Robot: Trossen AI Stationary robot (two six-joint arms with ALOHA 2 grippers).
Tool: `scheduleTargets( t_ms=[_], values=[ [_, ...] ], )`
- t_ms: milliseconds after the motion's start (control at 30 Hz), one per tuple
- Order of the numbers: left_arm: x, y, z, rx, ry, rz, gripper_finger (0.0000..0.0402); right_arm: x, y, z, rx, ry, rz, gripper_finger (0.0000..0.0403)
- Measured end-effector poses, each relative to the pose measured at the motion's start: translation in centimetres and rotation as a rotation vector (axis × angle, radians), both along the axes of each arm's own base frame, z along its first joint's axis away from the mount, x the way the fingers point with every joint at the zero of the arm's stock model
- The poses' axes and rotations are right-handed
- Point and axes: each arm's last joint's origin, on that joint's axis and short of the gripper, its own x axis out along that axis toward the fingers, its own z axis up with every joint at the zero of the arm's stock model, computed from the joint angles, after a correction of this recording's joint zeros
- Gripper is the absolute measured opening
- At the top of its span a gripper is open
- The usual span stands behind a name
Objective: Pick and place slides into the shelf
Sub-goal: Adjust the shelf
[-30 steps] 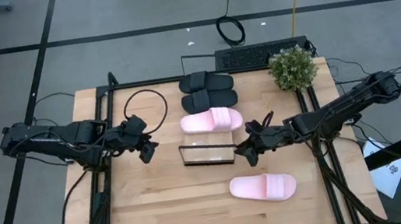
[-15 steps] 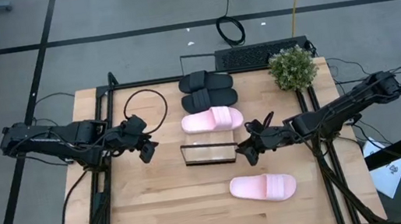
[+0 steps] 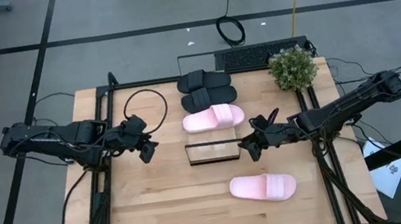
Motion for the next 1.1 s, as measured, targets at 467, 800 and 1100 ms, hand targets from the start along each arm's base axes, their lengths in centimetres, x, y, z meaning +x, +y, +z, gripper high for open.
scheduleTargets(
  t_ms=[467,800,1100],
  values=[
    [0.0,0.0,0.0,-0.003,-0.001,0.003,0.0209,-0.8,0.0,0.8,0.068,-0.01,0.057,0.0128],
    [0.0,0.0,0.0,-0.006,-0.003,0.007,0.0209,-0.9,0.3,1.3,0.083,-0.049,0.079,0.0128],
    [0.0,0.0,0.0,-0.006,-0.003,0.008,0.0209,-0.7,0.5,1.5,0.094,-0.083,0.085,0.0128]
  ],
)
